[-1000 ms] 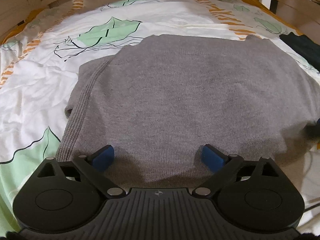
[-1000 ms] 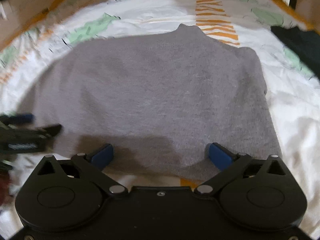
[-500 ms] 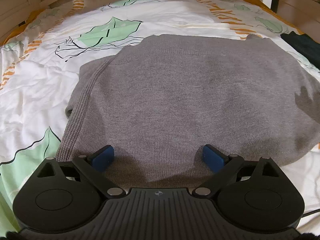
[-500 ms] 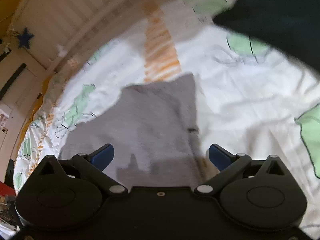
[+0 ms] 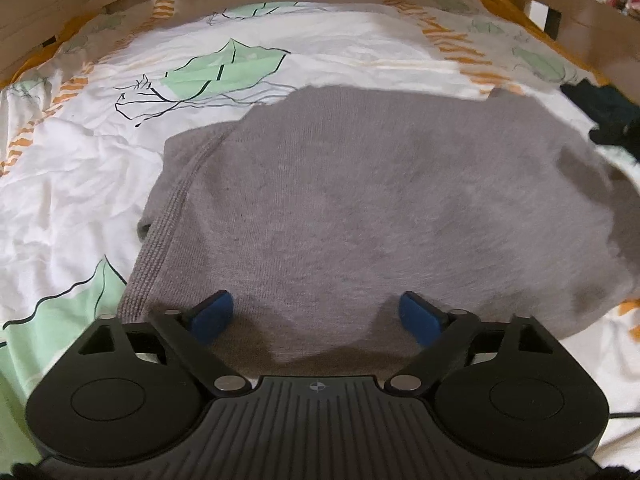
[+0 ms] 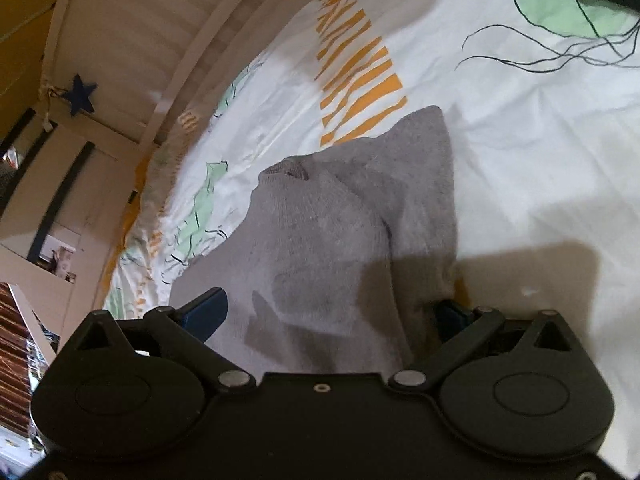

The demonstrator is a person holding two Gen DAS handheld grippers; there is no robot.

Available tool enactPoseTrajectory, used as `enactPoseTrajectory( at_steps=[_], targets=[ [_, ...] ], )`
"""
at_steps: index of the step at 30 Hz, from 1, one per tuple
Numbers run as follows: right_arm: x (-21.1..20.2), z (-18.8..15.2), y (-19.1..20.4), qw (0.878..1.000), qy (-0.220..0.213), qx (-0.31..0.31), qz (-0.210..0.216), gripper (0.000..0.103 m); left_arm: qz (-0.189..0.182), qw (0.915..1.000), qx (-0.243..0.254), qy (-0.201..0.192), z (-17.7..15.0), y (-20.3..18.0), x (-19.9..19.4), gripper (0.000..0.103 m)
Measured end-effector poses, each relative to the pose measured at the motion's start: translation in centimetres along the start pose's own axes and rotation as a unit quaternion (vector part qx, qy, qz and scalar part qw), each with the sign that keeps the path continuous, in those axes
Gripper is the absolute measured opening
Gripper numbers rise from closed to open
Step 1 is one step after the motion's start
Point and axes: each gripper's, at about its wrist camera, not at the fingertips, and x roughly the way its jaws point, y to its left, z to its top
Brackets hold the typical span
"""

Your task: Fold large clothes

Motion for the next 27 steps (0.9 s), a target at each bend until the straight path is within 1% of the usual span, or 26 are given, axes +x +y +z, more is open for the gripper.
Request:
enactPoseTrajectory(
  at_steps=[2,4,6,8,9,10,11,12,13,14,15,18,21,27],
  targets=[
    [-0.3,-0.3,0.1,1.0,-0.001,-0.007,0.003,0.103,-0.012,0.9998,-0.005,-0.016,0.8,-0.3,-1.3,0.087],
    [-0.3,-0.5,0.2,1.0,-0.003,-0.013,0.001,0.103,-0.019,0.9991,0.003,-0.039,2.4,-1.2,-2.5,0.087],
    [-0.3,-0.6,0.3,1.0,-0.002,-0.015,-0.003,0.103,-0.036,0.9978,0.007,-0.055,4.4,-2.1,-2.9,0.085],
    [-0.2,-0.5,0.3,1.0,-0.002,-0.015,-0.004,0.103,-0.054,0.9969,0.006,-0.057,6.6,-3.1,-2.4,0.077],
    [-0.2,-0.5,0.4,1.0,-0.003,-0.014,-0.003,0.103,-0.059,0.9966,0.006,-0.057,7.5,-3.6,-2.0,0.068],
    [-0.1,-0.5,0.3,1.0,-0.003,-0.013,-0.002,0.103,-0.061,0.9966,0.007,-0.056,8.4,-4.2,-1.4,0.062],
    [-0.1,-0.5,0.2,1.0,-0.004,-0.012,0.0,0.103,-0.06,0.9969,0.009,-0.05,9.1,-4.8,-0.6,0.058],
    [-0.2,-0.4,0.2,1.0,-0.004,-0.012,0.001,0.103,-0.062,0.9971,0.008,-0.043,9.8,-5.3,0.3,0.051],
    [-0.1,-0.4,0.1,1.0,-0.004,-0.011,0.002,0.103,-0.066,0.9972,0.007,-0.034,10.3,-5.9,1.3,0.041],
    [-0.1,-0.4,0.1,1.0,-0.004,-0.011,0.002,0.103,-0.069,0.9972,0.006,-0.026,10.7,-6.3,2.4,0.036],
    [-0.1,-0.4,0.1,1.0,-0.004,-0.012,0.003,0.103,-0.07,0.9974,0.004,-0.019,10.8,-6.7,3.1,0.027],
    [-0.1,-0.4,0.0,1.0,-0.003,-0.012,0.005,0.103,-0.061,0.9981,0.003,0.0,10.3,-7.5,5.3,0.025],
    [-0.1,-0.3,-0.1,1.0,-0.003,-0.01,0.007,0.103,-0.051,0.9986,0.013,0.004,9.8,-8.1,6.6,0.024],
    [-0.1,-0.2,-0.4,1.0,-0.002,-0.004,0.015,0.103,-0.019,0.9976,0.067,-0.006,9.3,-9.9,7.1,0.024]
  ],
)
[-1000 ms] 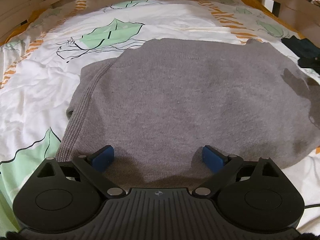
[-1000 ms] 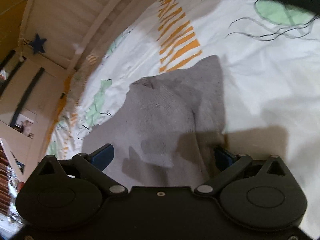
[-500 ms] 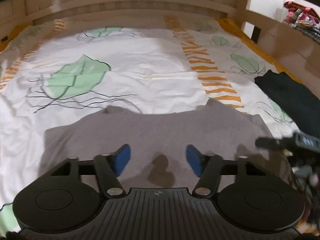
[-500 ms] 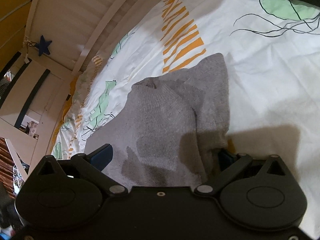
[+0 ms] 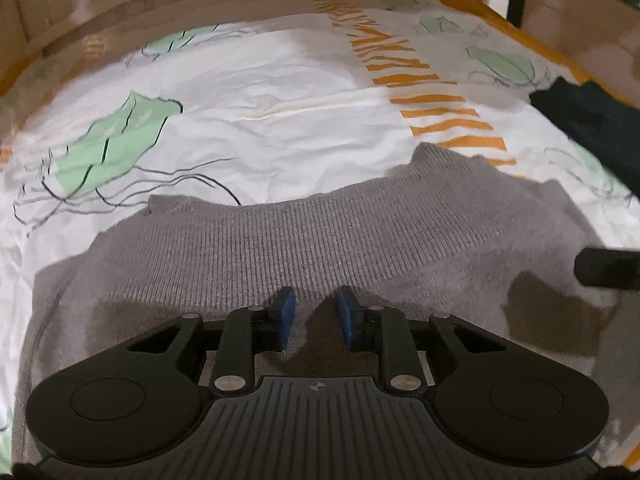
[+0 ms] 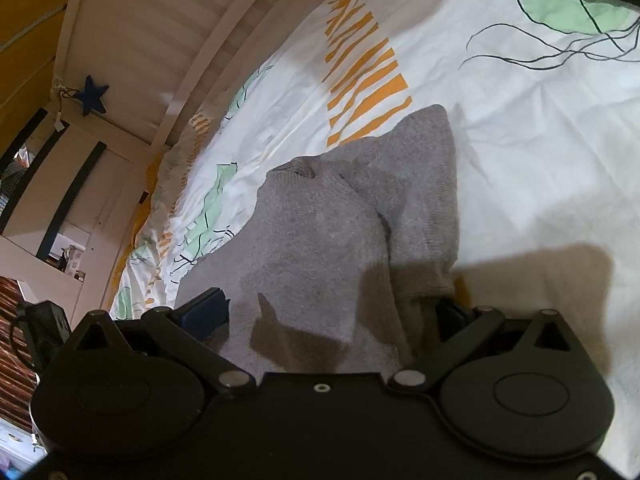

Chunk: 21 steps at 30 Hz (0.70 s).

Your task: Fold large clothes

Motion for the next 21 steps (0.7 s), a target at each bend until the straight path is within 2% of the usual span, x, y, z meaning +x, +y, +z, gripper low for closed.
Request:
enactPoseTrajectory(
  at_steps=[11,13,15,16,17,21],
  targets=[
    [-0.2,0.0,-0.3,1.0,-0.006,0.012,0.012,0.103,-0.01,0.9997,-0.02,-0.003,-0.1,0.5,0.2,0.024],
    [-0.4,-0.1,-0.3,1.0,-0.01,0.013,0.008,0.094,-0.013,0.9996,-0.024,-0.003,0.0,0.6,0.2,0.024],
    [-0.5,-0.1,-0.6,1.0,-0.01,0.018,-0.009,0.047,-0.016,0.9995,-0.029,-0.002,0.0,0.8,0.3,0.024],
    [-0.4,-0.2,-0.9,1.0,-0.007,0.028,-0.005,0.041,-0.018,0.9994,-0.03,-0.002,0.0,0.9,0.3,0.024],
    [-0.4,-0.3,-1.1,0.999,-0.008,0.037,0.003,0.039,-0.02,0.9993,-0.031,-0.001,0.0,0.9,0.3,0.024],
    [-1.0,-0.3,0.8,1.0,-0.023,-0.01,0.001,0.036,-0.032,0.9988,-0.038,0.001,0.2,1.4,0.3,0.024]
  ],
)
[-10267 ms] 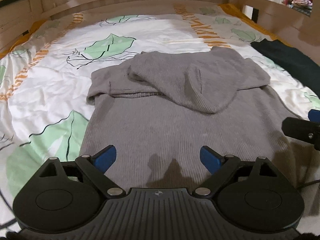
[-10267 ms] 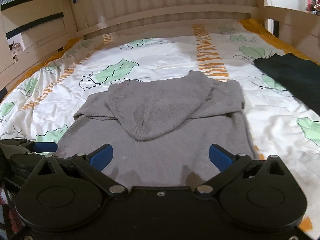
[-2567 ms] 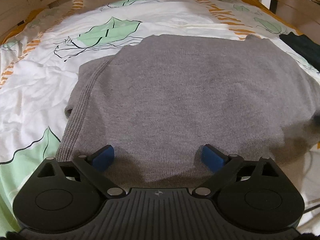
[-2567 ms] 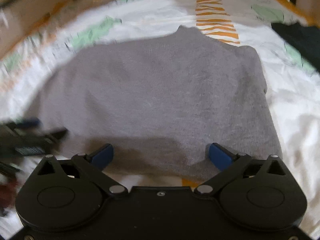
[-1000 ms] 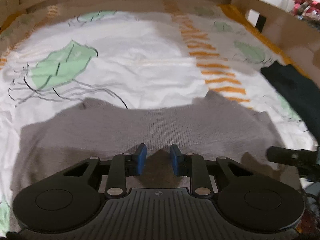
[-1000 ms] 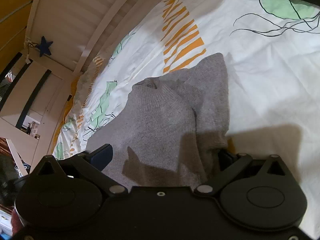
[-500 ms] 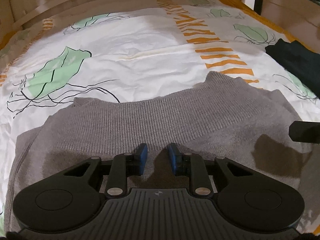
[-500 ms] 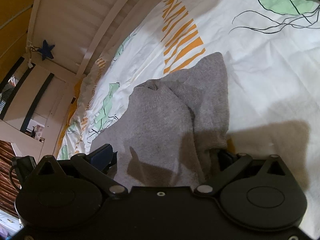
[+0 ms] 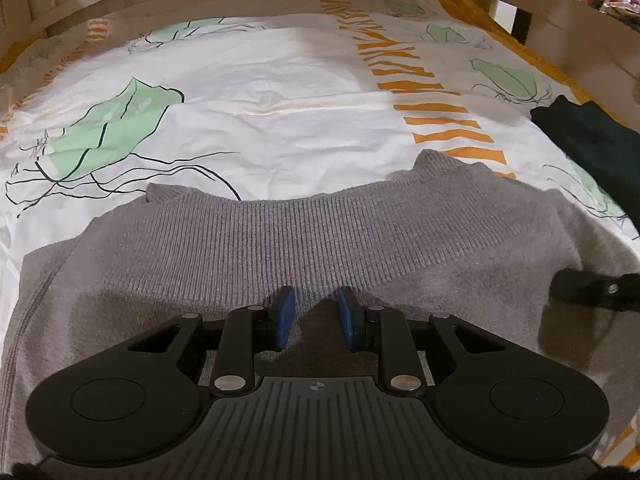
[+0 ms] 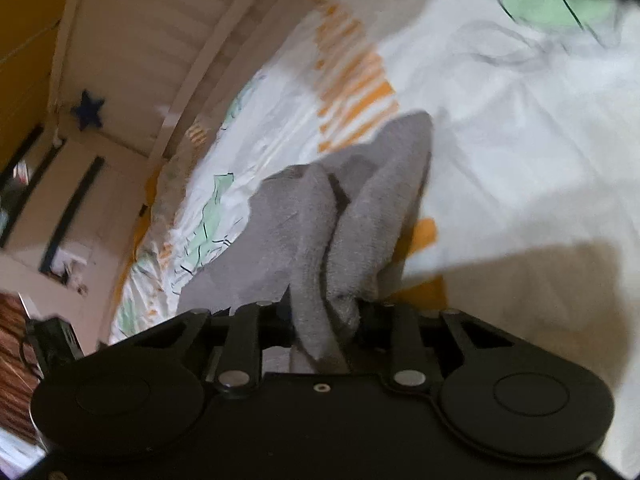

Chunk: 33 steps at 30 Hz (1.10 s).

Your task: Fold large clothes

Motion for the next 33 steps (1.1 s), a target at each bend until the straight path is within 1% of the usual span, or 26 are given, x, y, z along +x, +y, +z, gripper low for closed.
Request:
enactPoseTrajectory(
  at_steps=[2,4,7,9,12,15,17,19,22,26,29,33],
  targets=[
    [-0.5,-0.1,0.7,1.0,-0.009,-0.006,0.014,0.036,-0.018,0.9997,-0.017,0.004,0.1,0.8,-0.6,0.024],
    [-0.9,-0.1,1.3,1.0,-0.017,-0.016,0.011,0.036,-0.041,0.9984,-0.036,0.011,-0.2,1.8,-1.6,0.024],
    [-1.5,-0.1,2.4,0.999,-0.023,-0.028,0.002,0.036,-0.057,0.9977,-0.036,-0.001,-1.8,2.7,-4.0,0.024],
    [-1.7,0.0,3.4,0.999,-0.025,-0.04,-0.004,0.036,-0.071,0.9967,-0.039,-0.002,-2.9,3.3,-4.9,0.024],
    [-1.5,0.0,5.3,0.998,-0.021,-0.059,-0.029,0.035,-0.082,0.9954,-0.046,0.016,-4.0,3.9,-4.0,0.024],
    [-1.1,0.1,7.0,0.997,-0.016,-0.067,-0.045,0.033,-0.093,0.9946,-0.04,0.024,-3.7,4.1,-2.8,0.024],
    [-0.8,0.2,8.3,0.996,-0.016,-0.068,-0.048,0.033,-0.104,0.9933,-0.039,0.029,-3.1,4.5,-3.1,0.024],
    [-0.7,0.5,9.9,0.997,-0.015,-0.068,-0.04,0.033,-0.114,0.9922,-0.046,0.024,-3.2,5.4,-3.8,0.024],
    [0.0,0.6,13.2,0.996,-0.007,-0.084,-0.026,0.033,-0.089,0.9943,-0.059,0.004,-3.7,7.6,-5.6,0.024],
    [2.4,-0.1,18.2,0.992,0.017,-0.122,-0.013,0.033,-0.048,0.996,-0.073,-0.021,-4.7,11.4,-7.8,0.024],
    [6.1,-1.5,21.9,0.988,0.044,-0.149,-0.001,0.033,-0.017,0.9944,-0.1,-0.028,-6.0,15.0,-9.1,0.024],
    [11.6,-4.5,25.0,0.979,0.083,-0.184,0.001,0.033,0.012,0.9897,-0.14,-0.029,-7.2,19.1,-10.3,0.024]
  ],
)
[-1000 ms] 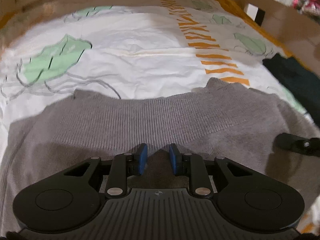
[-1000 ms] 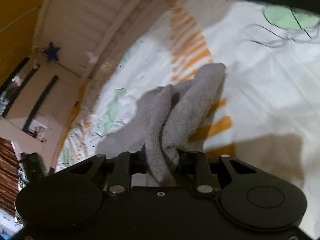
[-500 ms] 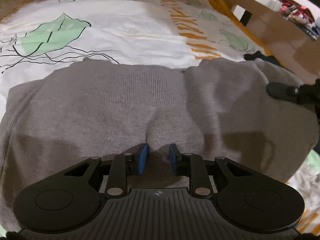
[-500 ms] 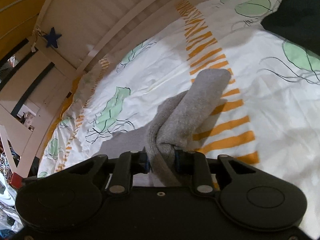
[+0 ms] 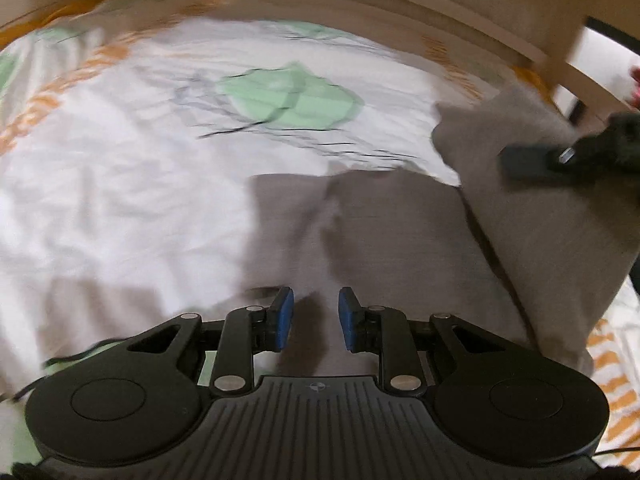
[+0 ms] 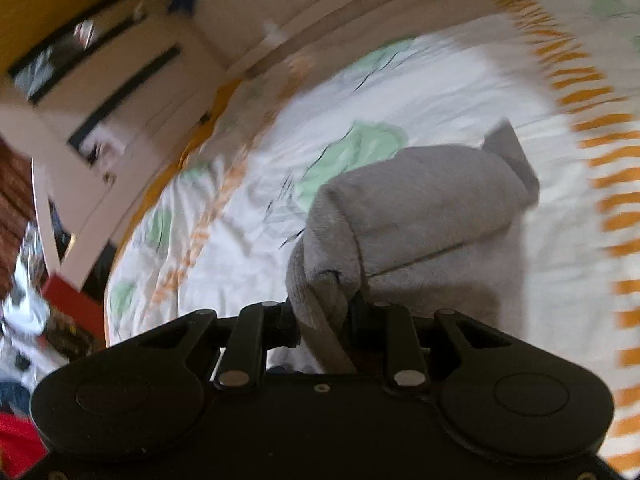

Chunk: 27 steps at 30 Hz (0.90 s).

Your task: Fold large clothes

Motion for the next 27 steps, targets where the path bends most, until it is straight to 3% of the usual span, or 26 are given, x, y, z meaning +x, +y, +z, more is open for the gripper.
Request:
enactPoseTrajectory(
  at_steps=[7,11,14,20,22,25,27],
  targets=[
    [8.3,-3.5,3.7,0.997,0.054,-0.046,-0.022,0.034,0.02,0.9977,-0.065,0.003,-0.9,5.0,-1.1,0.024],
    [9.3,-4.9,3.4,0.997,0.055,-0.052,-0.022,0.045,0.02,0.9962,-0.085,-0.001,-1.1,5.8,-1.7,0.024],
    [8.3,-5.0,3.0,0.998,0.043,-0.038,0.032,0.066,0.018,0.9957,-0.09,-0.015,-1.0,5.9,-2.5,0.025],
    [4.2,-3.7,3.9,0.994,0.002,-0.044,0.096,0.067,0.01,0.9968,-0.067,-0.043,0.2,4.9,-4.4,0.025],
    [2.3,-3.3,3.6,0.995,-0.02,-0.047,0.09,0.067,0.002,0.9975,-0.051,-0.049,0.9,4.2,-4.9,0.027],
    [0.2,-3.4,3.0,0.995,-0.041,-0.078,0.047,0.065,-0.01,0.9979,-0.029,-0.057,2.0,2.8,-5.0,0.03],
    [-0.6,-4.1,2.8,0.993,-0.04,-0.112,0.011,0.054,-0.019,0.9981,-0.005,-0.058,2.7,1.6,-4.6,0.031]
  ],
)
